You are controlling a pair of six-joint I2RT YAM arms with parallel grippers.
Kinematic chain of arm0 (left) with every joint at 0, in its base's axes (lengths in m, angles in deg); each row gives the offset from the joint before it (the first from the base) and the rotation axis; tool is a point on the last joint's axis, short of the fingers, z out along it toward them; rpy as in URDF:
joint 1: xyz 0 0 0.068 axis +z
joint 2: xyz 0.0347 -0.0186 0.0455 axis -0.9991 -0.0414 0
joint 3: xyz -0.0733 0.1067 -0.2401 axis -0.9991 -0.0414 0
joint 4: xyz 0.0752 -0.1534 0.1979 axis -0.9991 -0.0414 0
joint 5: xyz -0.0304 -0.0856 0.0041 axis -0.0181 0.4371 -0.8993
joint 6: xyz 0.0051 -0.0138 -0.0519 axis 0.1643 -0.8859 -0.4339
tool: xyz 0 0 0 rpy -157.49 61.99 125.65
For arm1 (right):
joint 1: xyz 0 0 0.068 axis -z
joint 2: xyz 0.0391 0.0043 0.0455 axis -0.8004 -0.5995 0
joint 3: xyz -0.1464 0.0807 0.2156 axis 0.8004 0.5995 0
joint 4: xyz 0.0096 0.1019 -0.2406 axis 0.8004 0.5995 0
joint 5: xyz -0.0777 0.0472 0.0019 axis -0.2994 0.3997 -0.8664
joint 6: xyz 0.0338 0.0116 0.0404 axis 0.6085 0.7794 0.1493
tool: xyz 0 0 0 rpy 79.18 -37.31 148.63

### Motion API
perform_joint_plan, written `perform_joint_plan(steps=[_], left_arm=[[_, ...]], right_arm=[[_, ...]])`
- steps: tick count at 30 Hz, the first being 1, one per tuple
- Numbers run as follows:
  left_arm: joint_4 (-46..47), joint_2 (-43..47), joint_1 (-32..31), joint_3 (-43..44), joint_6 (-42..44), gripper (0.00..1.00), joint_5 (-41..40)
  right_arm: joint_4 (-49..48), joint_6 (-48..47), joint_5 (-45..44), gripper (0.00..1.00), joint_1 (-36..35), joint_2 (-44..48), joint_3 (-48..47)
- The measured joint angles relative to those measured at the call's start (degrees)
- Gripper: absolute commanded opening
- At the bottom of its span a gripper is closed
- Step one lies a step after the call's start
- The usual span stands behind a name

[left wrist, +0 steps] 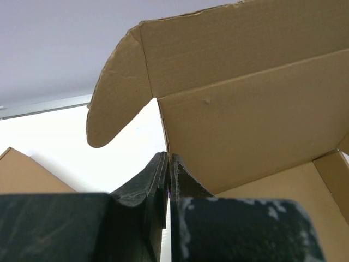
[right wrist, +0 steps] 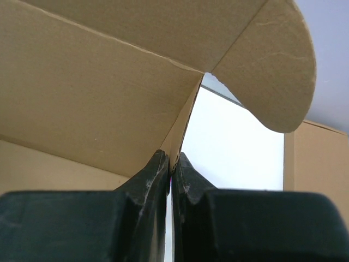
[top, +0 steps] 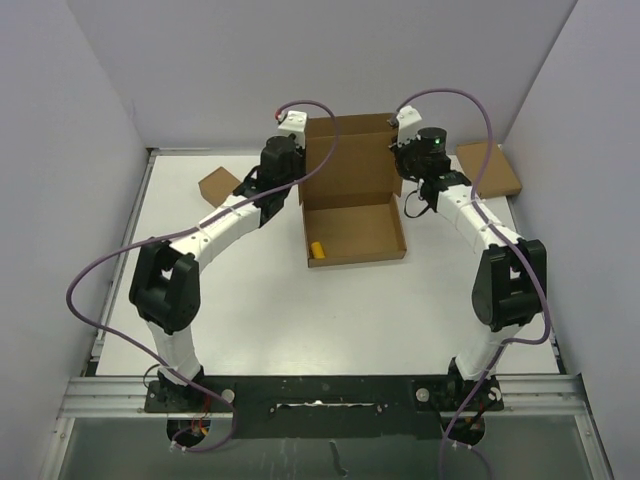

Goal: Fold the paper box

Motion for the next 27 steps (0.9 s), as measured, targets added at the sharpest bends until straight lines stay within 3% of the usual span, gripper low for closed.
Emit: perform_joint_plan(steps=[11,27], left_arm=[[5.9,-0.5,-2.7,-2.5,-0.8,0.00,-6.4],[13.4,1.3,-5.6,-10.4,-7.2,0.00,-11.6]], right_arm=[[-13.0,2.9,-7.8,0.00,-2.2,0.7,9.3],[-17.3,4.7,-13.8,0.00,-4.7,7.4,18.3]])
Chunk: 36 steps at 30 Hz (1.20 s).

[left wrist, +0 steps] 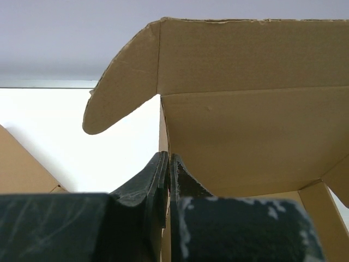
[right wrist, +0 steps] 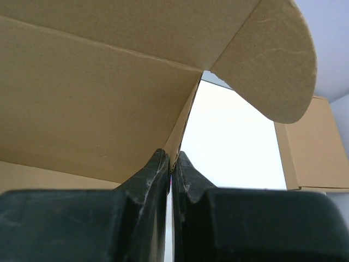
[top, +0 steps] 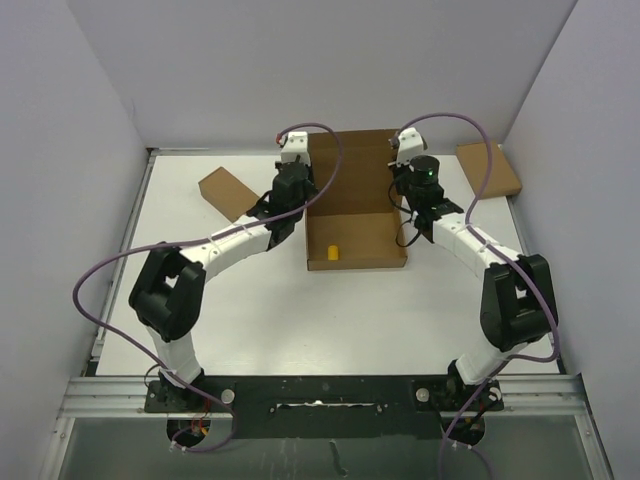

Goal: Fold the paper box

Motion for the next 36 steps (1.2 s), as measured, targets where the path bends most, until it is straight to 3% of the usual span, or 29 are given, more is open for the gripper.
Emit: perform_joint_plan(steps=[19,36], left_arm=[[4.6,7.1,-4.9,-11.9,-3.7,0.00,-5.2],[6.1,11.5,-6.7,-18.8,-1.5,0.00,-3.6]], right_arm=[[-2.0,0.5,-1.4,0.02,-1.8,8.9,10.5],[1.9,4.7,-1.0,0.07,-2.3,13.6,14.8]])
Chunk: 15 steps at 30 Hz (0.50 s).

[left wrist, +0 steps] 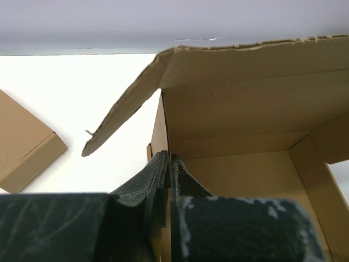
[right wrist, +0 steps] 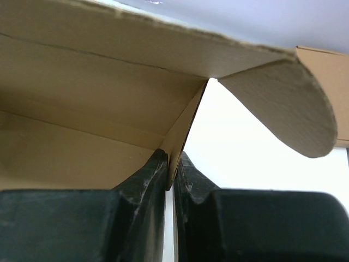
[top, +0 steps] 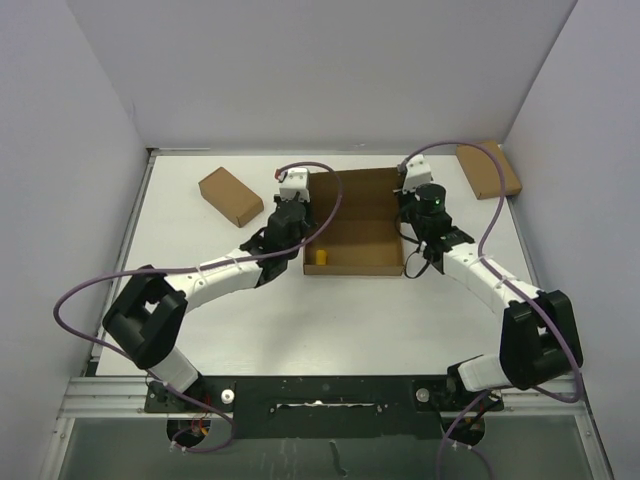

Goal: Fold the paper box

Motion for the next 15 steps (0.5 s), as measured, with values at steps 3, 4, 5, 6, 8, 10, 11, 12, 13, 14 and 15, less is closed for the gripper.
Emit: perform_joint_plan(steps=[3,4,5,6,8,10,11,12,13,14,15], left_arm=[[0.4,0.4,0.0,-1.0,0.5,0.00,0.9],[0.5,0.5,0.0,-1.2,0.7,0.00,1.0],[0.7,0.5,0.0,-1.4,0.7,0.00,1.1],[0.7,0.6,0.0,-1.5,0.8,0.00,1.2],[1.2,0.7,0.0,-2.0,0.9,0.00,1.2],[1.5,0.9,0.0,-2.4,1.1,0.00,1.2],[1.6,1.0,0.0,-2.7,1.1,0.00,1.2],[1.7,1.1,-0.1,-2.8,1.1,0.00,1.2],[1.6,1.2,-0.1,-3.0,1.1,0.00,1.2],[1.6,1.3,-0.1,-3.1,1.1,0.00,1.3],[1.6,1.4,-0.2,-3.3,1.1,0.00,1.2]], right_arm=[[0.0,0.8,0.0,0.07,0.0,0.8,1.1],[0.0,1.0,0.1,0.07,0.0,1.0,1.3],[0.0,1.1,0.1,0.07,-0.1,1.4,1.6],[0.1,1.2,0.1,0.07,-0.2,1.7,1.9],[0.4,1.2,0.1,0.08,-0.5,2.6,2.6],[0.4,1.2,0.2,0.08,-0.7,3.7,3.6],[0.5,1.2,0.3,0.08,-0.8,4.3,4.0],[0.6,1.2,0.6,0.08,-0.8,4.9,4.5],[0.8,1.2,0.9,0.08,-0.8,5.6,5.0],[1.0,1.3,1.2,0.08,-0.8,6.2,5.4],[1.2,1.3,1.4,0.09,-0.8,6.6,5.7]])
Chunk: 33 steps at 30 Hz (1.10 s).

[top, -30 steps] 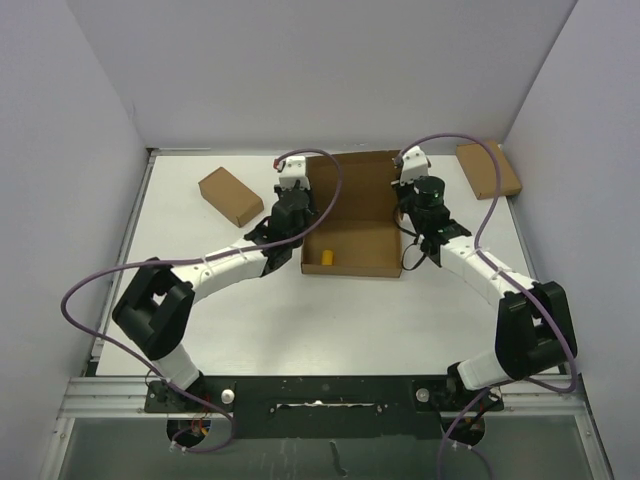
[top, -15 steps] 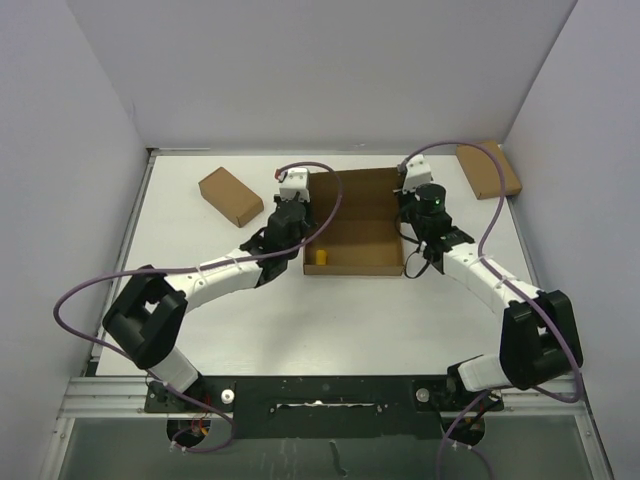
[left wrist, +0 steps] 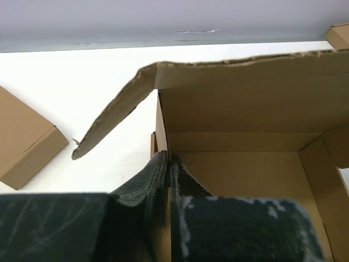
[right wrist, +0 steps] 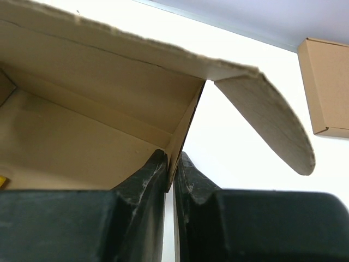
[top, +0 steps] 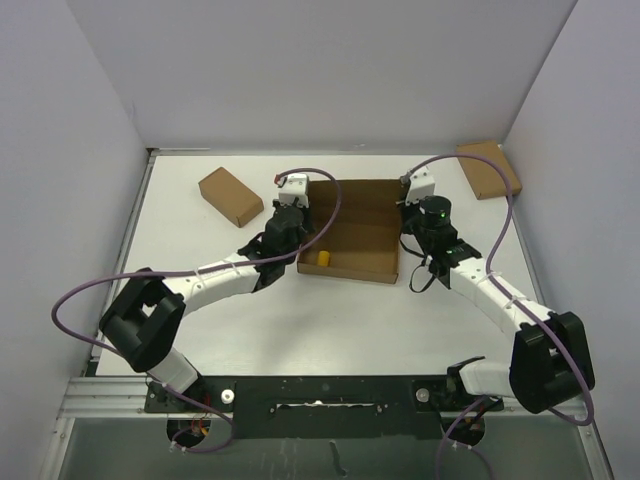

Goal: Fold the paper box

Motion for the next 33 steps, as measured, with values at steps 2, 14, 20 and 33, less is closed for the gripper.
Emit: perform_joint_plan(steps=[2,14,20,33], left_arm=[[0.0,0.2,-0.1,-0.3,0.0,0.00,0.0],[-0.5,0.6,-0.2,-0.7,2.8,0.00,0.9],[-1.6,0.9,0.0,-0.3,3.5,0.00,0.9],[-4.8,0.9,3.3,1.6,4.6,0.00,2.9]], right_arm=[[0.3,0.1,0.3,0.08,0.0,0.6,0.4],[1.3,3.4,-0.4,0.08,-0.1,-0.3,-0.8],[1.4,3.2,-1.4,0.08,-0.4,-4.7,-4.8],[0.5,1.5,-1.2,0.07,-1.1,-10.5,-10.2]])
